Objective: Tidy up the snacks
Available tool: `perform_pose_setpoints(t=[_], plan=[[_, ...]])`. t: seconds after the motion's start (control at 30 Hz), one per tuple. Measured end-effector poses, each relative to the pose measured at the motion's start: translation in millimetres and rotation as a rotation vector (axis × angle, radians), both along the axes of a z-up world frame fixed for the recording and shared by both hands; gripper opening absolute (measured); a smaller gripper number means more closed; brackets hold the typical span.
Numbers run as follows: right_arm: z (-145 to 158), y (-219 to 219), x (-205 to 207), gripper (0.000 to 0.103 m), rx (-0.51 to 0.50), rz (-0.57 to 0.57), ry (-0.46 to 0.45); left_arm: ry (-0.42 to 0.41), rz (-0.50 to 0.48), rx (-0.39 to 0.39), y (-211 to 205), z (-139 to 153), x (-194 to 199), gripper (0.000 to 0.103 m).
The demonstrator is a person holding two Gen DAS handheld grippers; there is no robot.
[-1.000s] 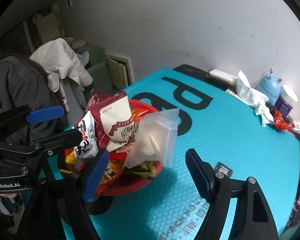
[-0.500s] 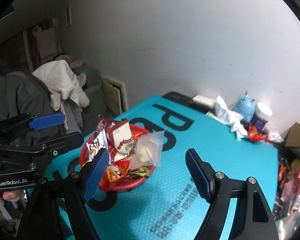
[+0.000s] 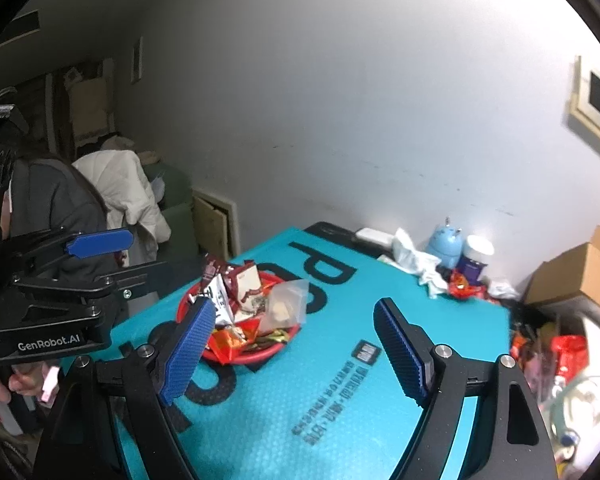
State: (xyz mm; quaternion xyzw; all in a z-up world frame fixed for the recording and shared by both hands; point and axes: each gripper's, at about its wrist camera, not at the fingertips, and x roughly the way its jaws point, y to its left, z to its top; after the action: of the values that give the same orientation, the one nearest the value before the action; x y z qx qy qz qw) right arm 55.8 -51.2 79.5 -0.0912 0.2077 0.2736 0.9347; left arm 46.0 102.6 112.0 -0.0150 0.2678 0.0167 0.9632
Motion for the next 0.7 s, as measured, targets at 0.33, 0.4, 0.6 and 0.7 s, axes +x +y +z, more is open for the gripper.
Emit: perform_pose_setpoints(t=[0.33, 0.4, 0.6, 0.7], plan=[[-11.2, -20.9, -36.9, 0.084, 0.018, -0.030, 0.011, 0.009, -0.007, -0.001, -21.1, -6.5, -36.3, 0.065], [-14.3, -24.7, -41.9, 0.084, 0.018, -0.042, 0.015, 0.018, -0.008, -0.005, -24.2, -9.9, -41.2, 0.065], [-24.4, -33.4, -57.0, 0.084, 0.022, -0.057, 0.030, 0.036, -0.011, -0.026, -30.5, -21.1, -54.2, 0.065], [-28.7, -36.5, -62.3, 0.084, 0.024, -0.062, 0.038, 0.041, -0.010, -0.034, -32.2, -25.1, -58.5, 0.065]])
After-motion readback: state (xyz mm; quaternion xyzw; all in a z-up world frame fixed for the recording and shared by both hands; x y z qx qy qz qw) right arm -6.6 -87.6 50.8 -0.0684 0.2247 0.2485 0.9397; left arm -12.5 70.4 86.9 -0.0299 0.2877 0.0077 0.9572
